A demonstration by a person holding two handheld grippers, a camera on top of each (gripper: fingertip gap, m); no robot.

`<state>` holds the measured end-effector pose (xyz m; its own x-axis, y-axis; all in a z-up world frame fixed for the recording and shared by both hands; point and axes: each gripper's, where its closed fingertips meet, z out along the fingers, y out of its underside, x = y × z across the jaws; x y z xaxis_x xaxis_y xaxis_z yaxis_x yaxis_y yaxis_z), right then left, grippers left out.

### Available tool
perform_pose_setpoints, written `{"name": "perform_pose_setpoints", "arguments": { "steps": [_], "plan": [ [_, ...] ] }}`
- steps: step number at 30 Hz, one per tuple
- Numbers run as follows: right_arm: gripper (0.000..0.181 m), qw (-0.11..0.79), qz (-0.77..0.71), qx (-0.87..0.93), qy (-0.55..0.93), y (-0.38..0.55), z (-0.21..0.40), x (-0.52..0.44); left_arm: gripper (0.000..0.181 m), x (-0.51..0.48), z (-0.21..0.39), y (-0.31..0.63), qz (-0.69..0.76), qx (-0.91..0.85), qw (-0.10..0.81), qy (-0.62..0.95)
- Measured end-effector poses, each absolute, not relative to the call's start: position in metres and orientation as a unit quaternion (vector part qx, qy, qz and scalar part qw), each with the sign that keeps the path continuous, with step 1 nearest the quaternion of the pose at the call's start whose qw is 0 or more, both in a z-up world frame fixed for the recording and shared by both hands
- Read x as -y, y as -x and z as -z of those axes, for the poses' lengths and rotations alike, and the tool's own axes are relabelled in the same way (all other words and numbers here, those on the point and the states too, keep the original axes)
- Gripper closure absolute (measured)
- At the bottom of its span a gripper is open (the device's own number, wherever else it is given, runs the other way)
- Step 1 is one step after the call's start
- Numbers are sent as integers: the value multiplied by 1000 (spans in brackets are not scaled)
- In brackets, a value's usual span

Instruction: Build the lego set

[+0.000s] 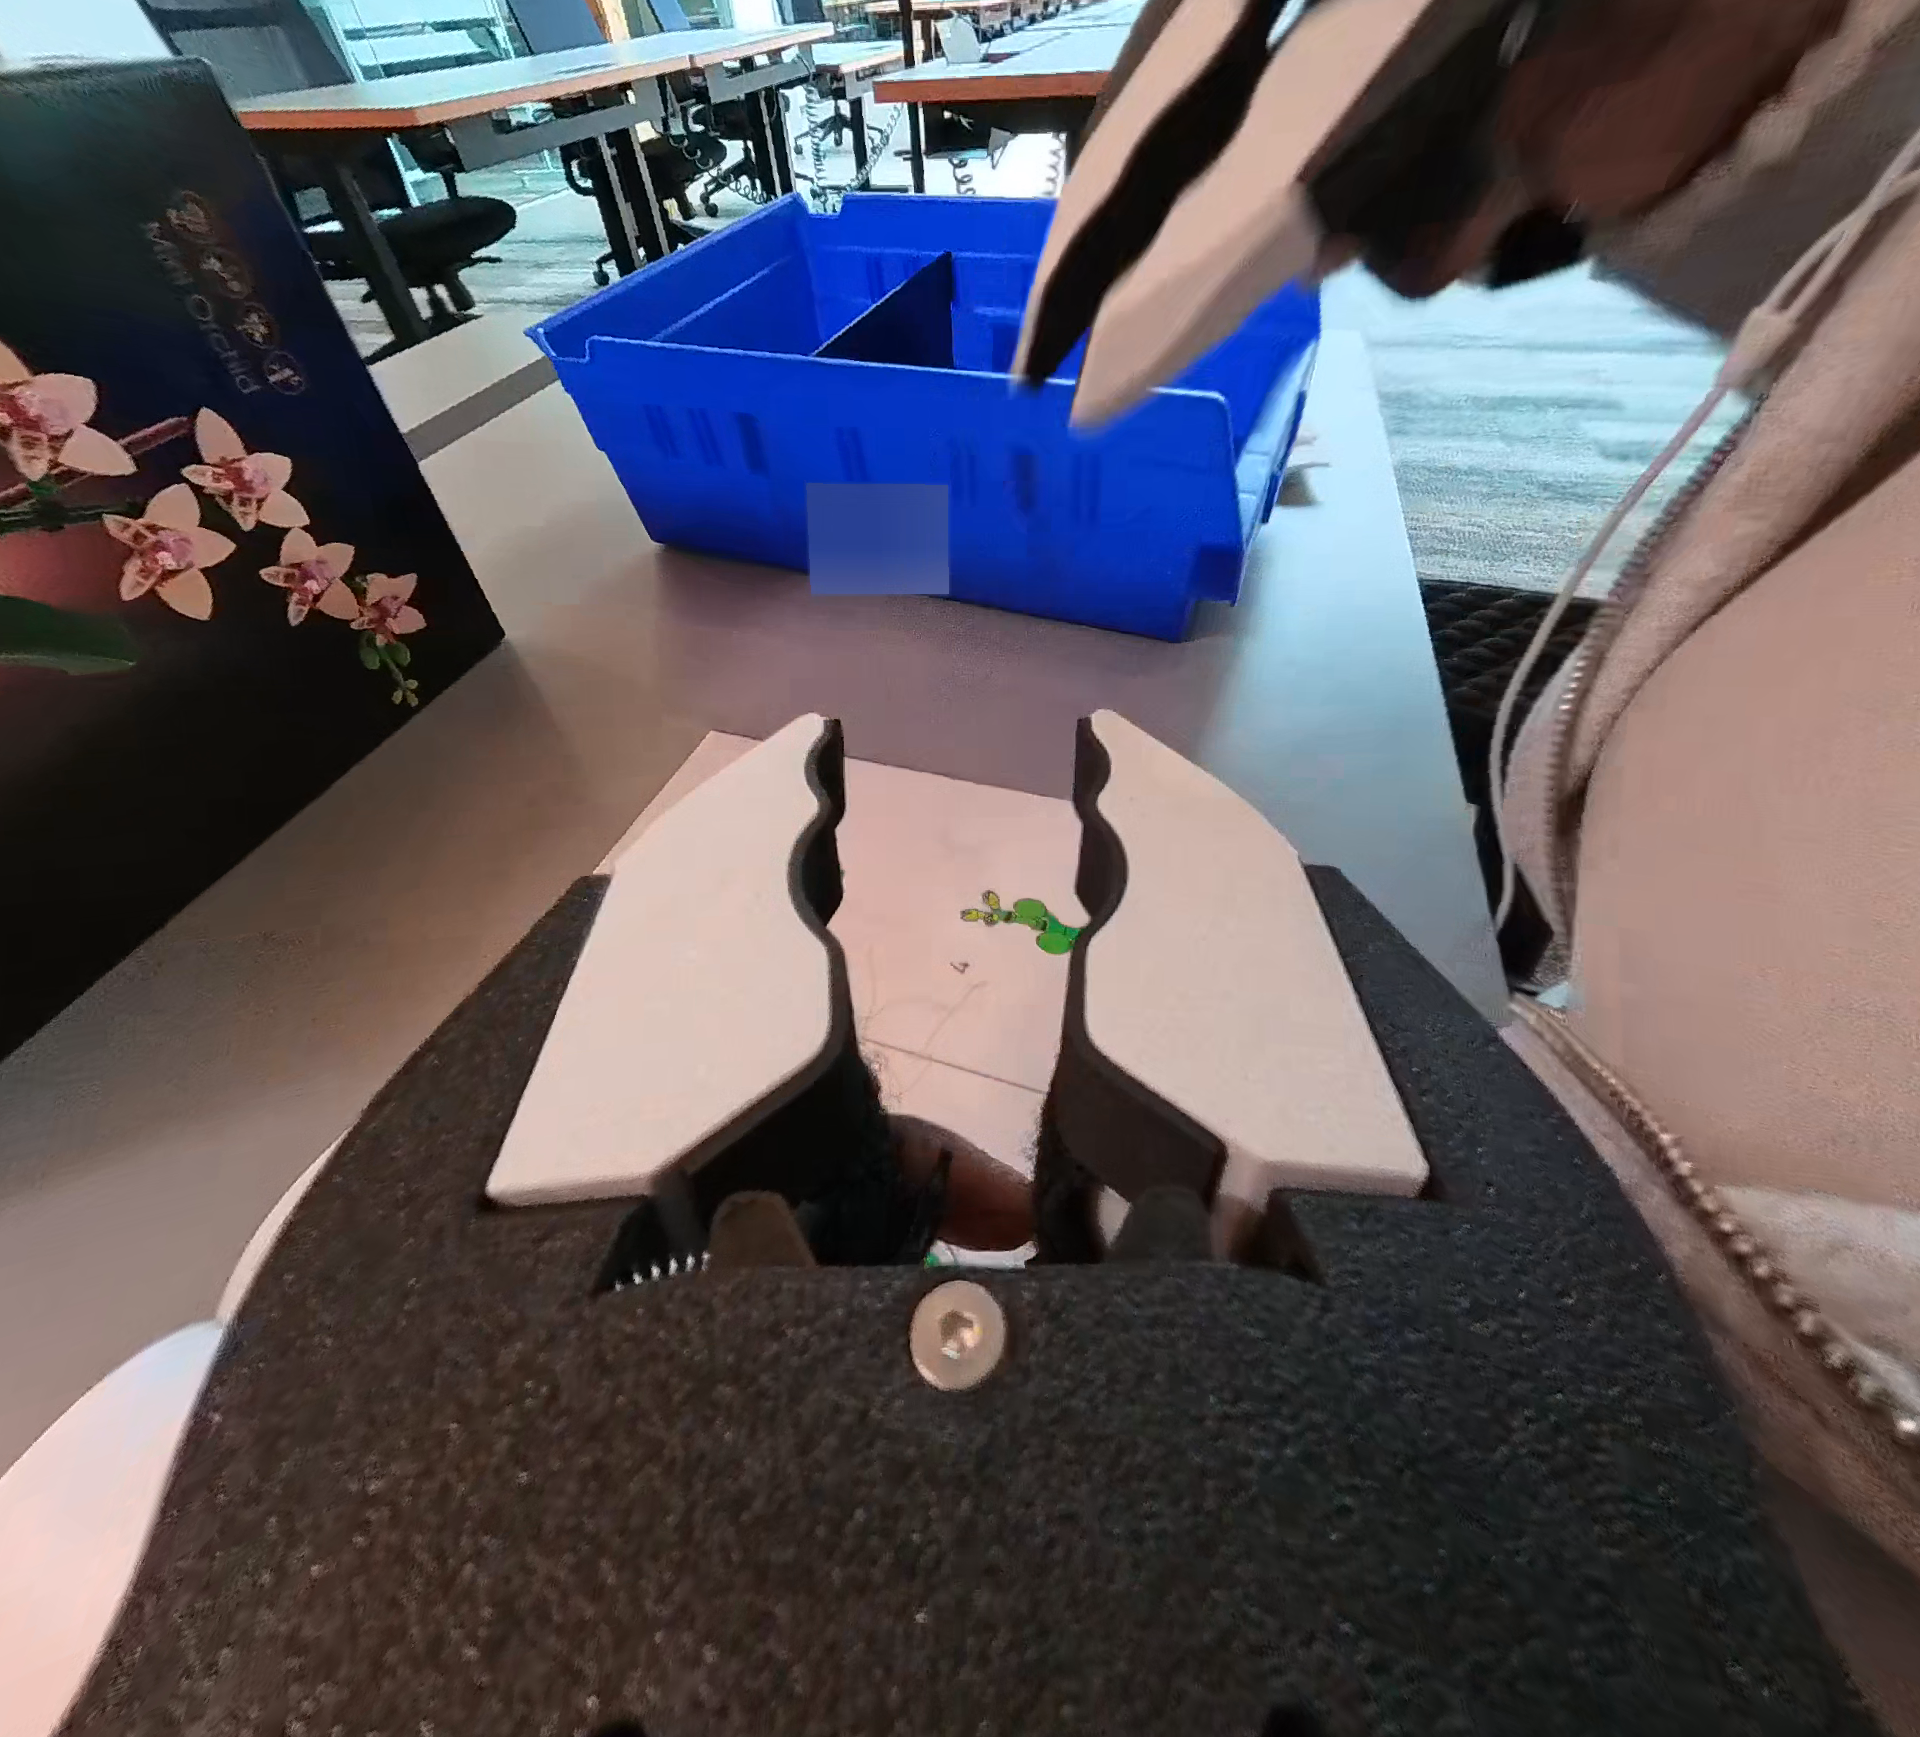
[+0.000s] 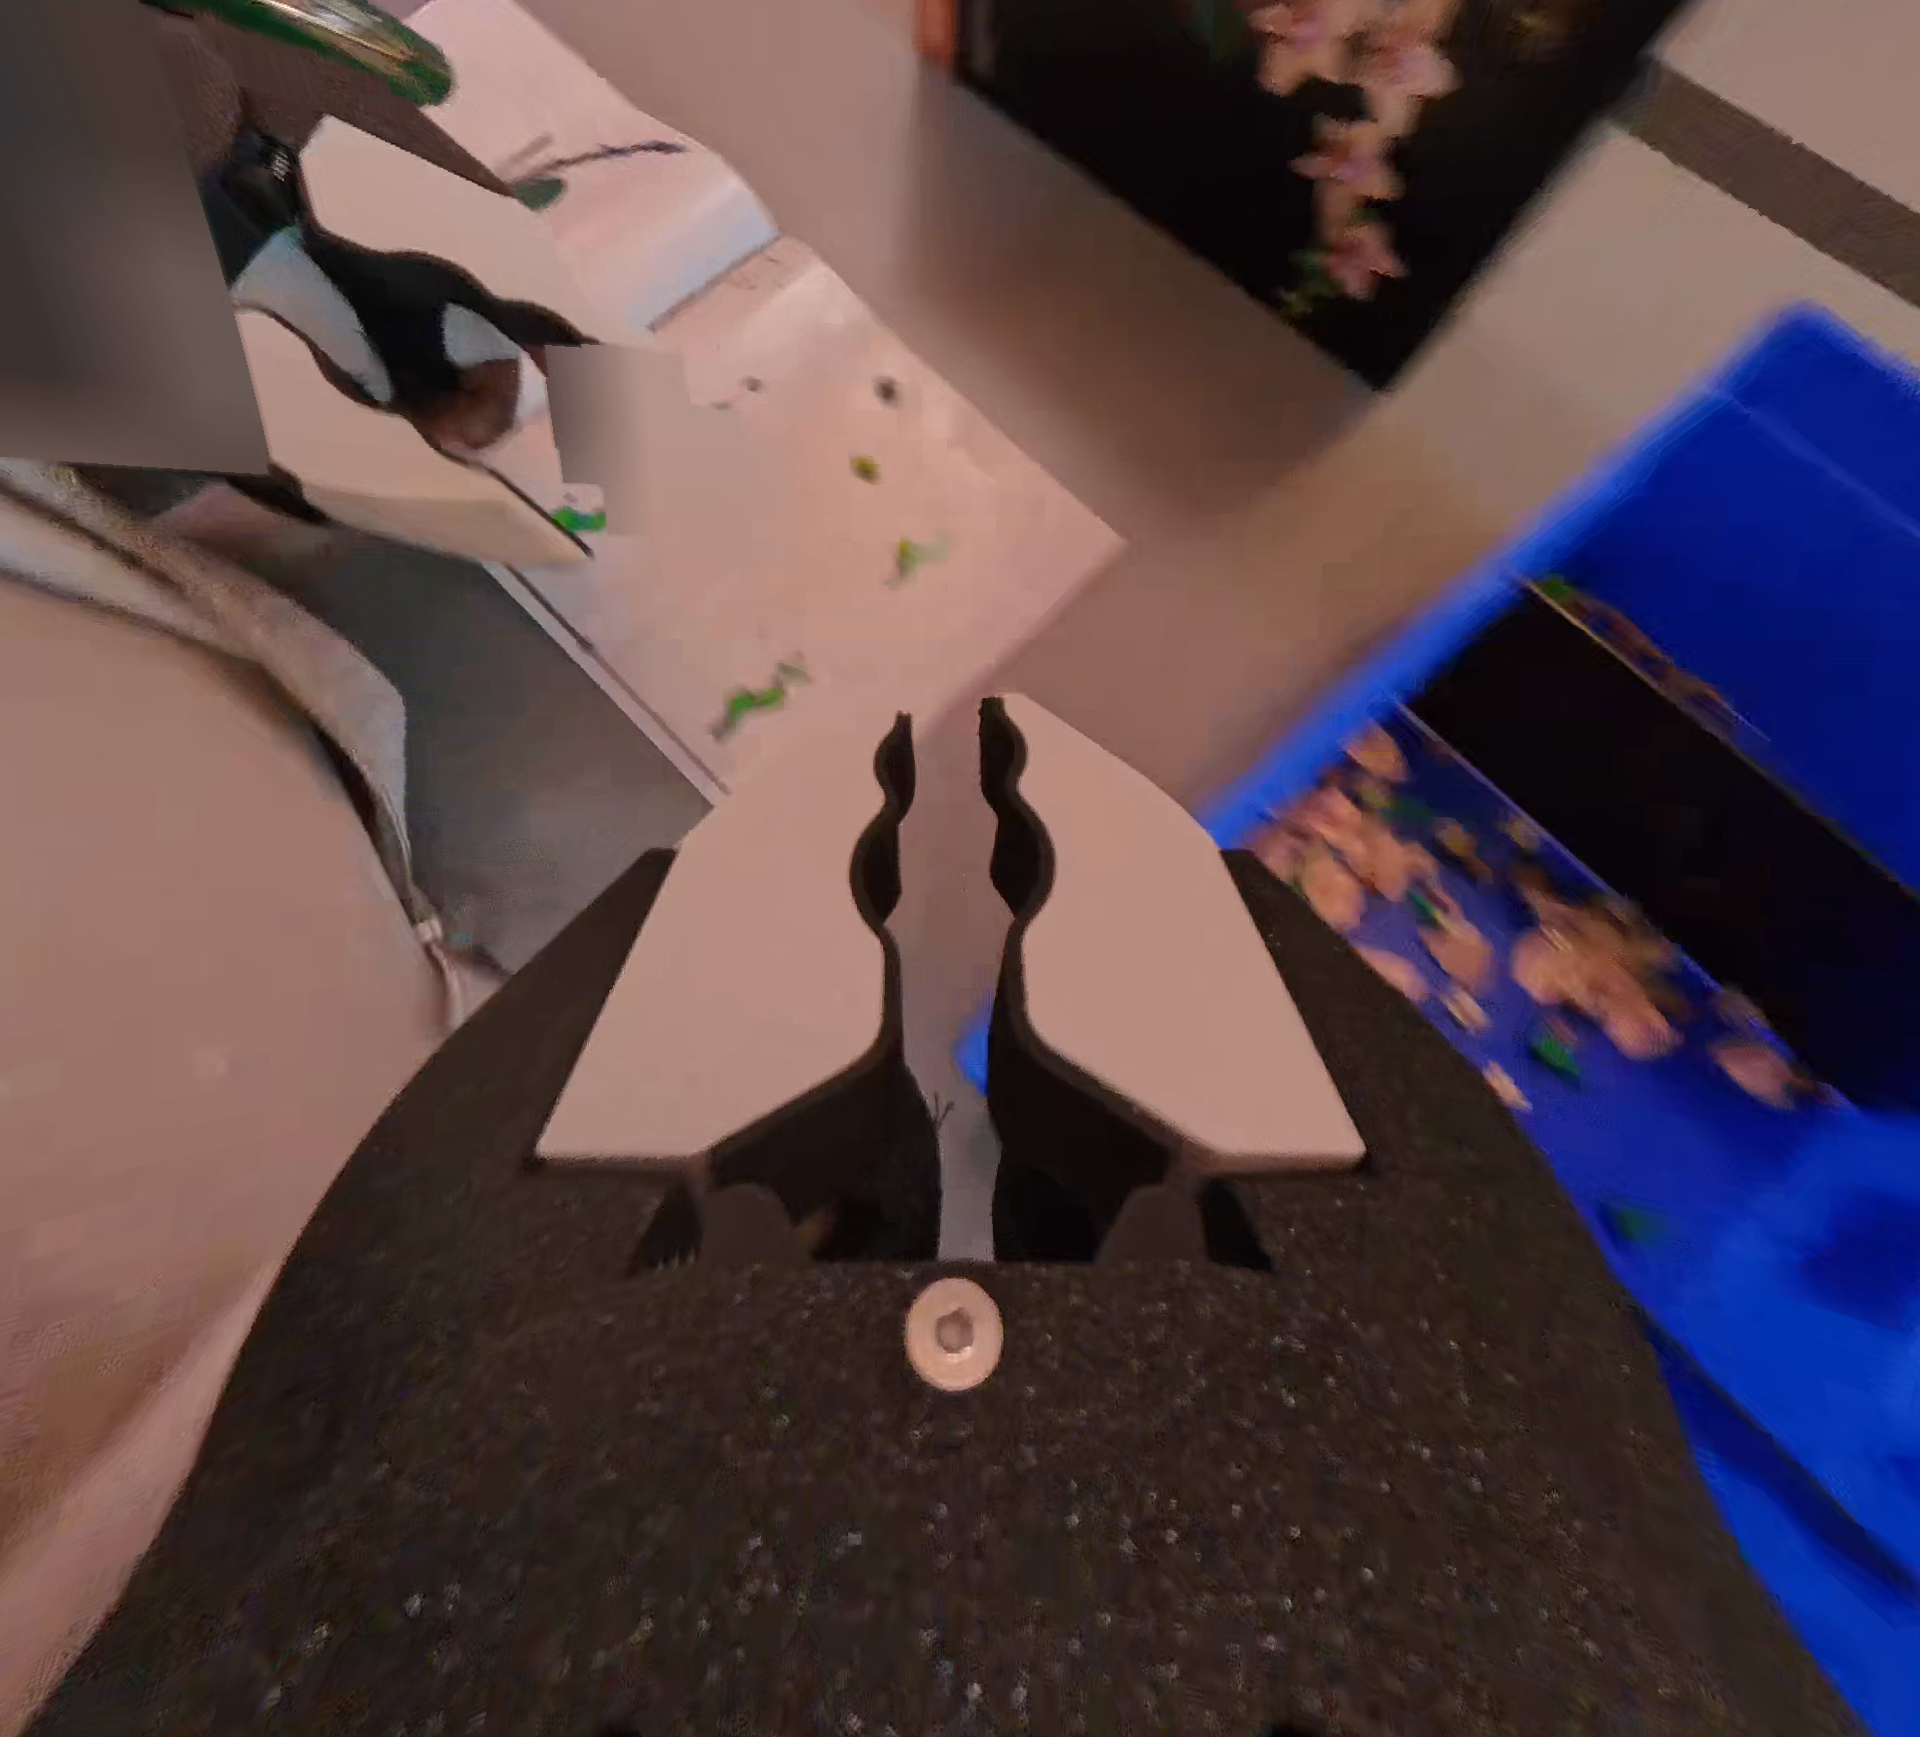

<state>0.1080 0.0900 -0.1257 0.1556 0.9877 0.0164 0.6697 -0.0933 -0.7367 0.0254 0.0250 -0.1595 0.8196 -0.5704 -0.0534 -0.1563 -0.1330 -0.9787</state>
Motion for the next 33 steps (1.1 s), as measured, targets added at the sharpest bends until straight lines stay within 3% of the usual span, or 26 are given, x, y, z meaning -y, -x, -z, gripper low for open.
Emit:
{"name": "perform_pose_setpoints", "arguments": {
  "steps": [5, 15, 33],
  "plan": [
    [175, 243, -142, 522, 805, -222, 154, -151, 139, -39, 163, -36, 179, -262, 599, 735],
    [175, 106, -74, 563, 816, -229, 235, -169, 139, -56, 171, -43, 193, -259, 582, 746],
    [176, 76, -54, 603, 792, -223, 253, -167, 139, -62, 182, -40, 199, -247, 567, 760]
  ]
}}
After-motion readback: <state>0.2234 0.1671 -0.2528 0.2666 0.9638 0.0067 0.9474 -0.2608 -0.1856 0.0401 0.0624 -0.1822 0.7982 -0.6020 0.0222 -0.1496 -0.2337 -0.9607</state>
